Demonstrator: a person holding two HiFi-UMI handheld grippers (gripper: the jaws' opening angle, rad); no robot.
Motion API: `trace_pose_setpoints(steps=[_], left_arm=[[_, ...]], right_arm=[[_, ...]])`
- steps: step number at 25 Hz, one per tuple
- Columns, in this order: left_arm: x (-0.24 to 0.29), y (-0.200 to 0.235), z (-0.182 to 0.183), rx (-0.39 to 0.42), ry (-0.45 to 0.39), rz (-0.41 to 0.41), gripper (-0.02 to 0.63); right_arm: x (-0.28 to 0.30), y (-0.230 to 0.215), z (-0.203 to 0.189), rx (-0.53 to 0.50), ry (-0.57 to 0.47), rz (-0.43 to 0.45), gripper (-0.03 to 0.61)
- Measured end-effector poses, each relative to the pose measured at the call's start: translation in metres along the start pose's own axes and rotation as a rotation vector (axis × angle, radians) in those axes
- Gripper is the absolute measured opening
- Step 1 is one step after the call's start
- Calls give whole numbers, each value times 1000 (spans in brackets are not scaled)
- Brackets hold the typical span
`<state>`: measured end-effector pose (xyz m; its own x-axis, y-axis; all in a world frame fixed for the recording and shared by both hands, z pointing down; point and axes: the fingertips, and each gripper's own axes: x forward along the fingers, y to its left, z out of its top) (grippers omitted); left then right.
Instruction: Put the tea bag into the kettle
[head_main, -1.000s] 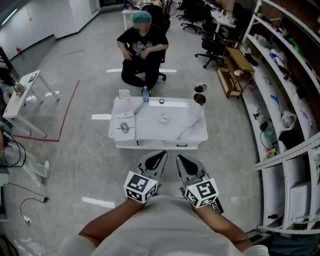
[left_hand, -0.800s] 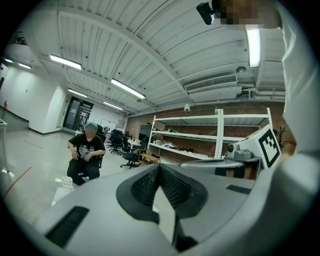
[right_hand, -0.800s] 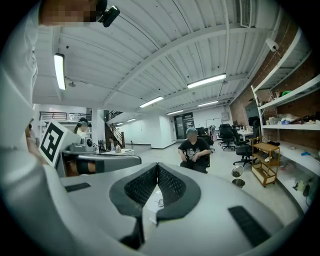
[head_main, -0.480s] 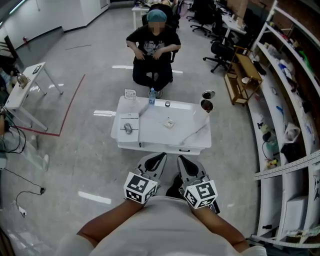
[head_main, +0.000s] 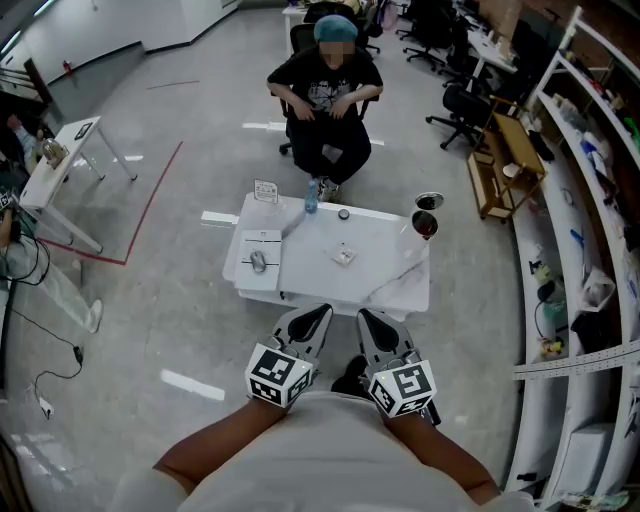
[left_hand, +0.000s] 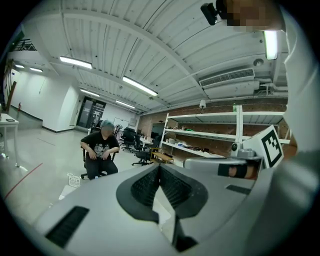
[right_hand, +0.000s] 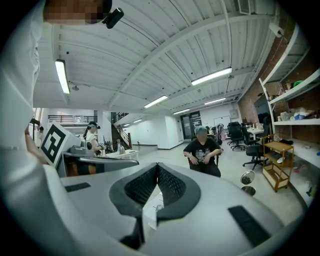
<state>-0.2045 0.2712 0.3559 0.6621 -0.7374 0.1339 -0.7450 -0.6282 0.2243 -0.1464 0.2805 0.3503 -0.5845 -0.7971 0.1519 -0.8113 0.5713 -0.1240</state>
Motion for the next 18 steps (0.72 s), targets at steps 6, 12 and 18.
trace_pose_setpoints(steps=[6,12,18], left_arm=[[73,1,8,-36,-18,24,9],[140,-12,19,-35,-18,40,11],[178,-8,19,-42,-16,76,11]], right_arm=[[18,-73,13,25,-12,32,9],[20,-148,25,30,-12,32,9],[22,-194,24,70,-20,28,11]])
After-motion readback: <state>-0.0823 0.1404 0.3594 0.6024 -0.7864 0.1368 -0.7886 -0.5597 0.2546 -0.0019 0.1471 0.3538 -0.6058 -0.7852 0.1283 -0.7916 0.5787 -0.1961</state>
